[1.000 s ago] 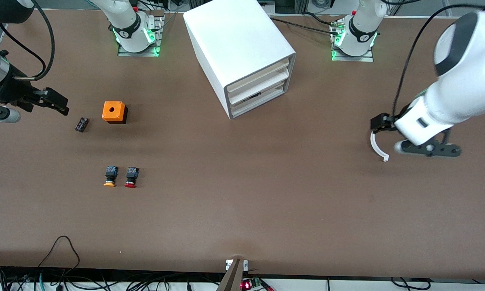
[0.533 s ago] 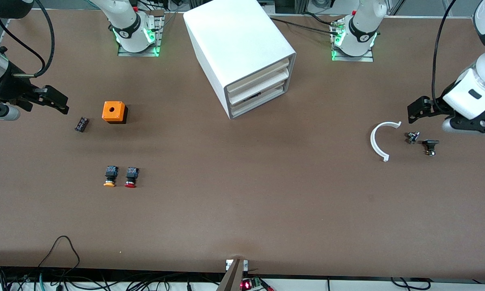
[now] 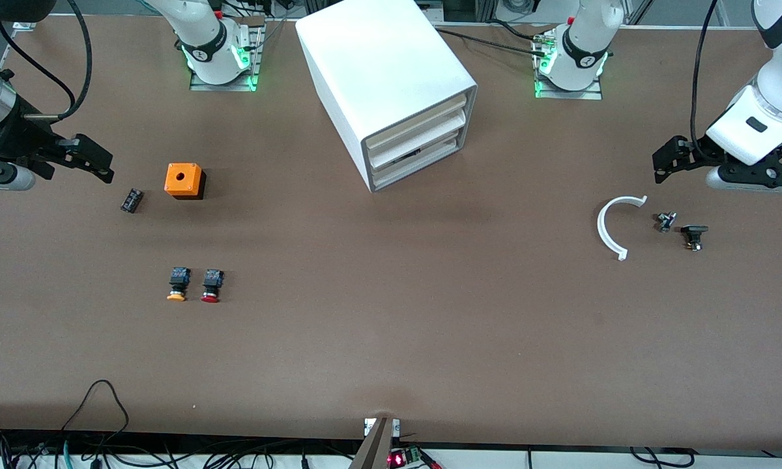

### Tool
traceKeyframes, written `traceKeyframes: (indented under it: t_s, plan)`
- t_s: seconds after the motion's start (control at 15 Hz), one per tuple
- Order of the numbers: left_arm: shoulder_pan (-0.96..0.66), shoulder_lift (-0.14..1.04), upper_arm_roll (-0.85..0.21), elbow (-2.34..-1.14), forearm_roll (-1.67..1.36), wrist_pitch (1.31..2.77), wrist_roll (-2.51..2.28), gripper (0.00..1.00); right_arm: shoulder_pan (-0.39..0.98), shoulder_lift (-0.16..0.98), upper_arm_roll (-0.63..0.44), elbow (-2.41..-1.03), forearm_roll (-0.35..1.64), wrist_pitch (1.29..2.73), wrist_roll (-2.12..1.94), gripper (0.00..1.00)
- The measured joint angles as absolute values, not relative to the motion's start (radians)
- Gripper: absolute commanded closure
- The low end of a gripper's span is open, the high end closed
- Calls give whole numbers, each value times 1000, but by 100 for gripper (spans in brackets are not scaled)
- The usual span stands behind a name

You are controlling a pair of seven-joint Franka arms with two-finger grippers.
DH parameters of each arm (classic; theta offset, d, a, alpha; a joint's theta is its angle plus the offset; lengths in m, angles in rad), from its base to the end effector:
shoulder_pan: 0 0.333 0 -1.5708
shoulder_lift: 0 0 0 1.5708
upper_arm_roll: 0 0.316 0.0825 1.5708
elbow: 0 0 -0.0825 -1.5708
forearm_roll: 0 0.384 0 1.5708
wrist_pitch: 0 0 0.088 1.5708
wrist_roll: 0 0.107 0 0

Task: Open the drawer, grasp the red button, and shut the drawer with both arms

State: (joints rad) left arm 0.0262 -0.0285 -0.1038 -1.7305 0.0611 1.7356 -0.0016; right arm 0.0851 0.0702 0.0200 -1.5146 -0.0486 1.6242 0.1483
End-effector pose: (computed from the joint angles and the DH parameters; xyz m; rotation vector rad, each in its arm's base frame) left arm 0.5553 -0.0383 0.5789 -3.0763 0.1309 -0.0553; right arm 0.5791 0.0557 0.6162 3.0983 -0.0645 0.0698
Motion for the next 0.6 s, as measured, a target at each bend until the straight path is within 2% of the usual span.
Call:
traceKeyframes:
  t_s: [0.6]
  plan:
    - [25, -29, -104, -1729, 40, 1718, -2, 0, 85, 71, 20, -1515, -49, 1624, 95, 0]
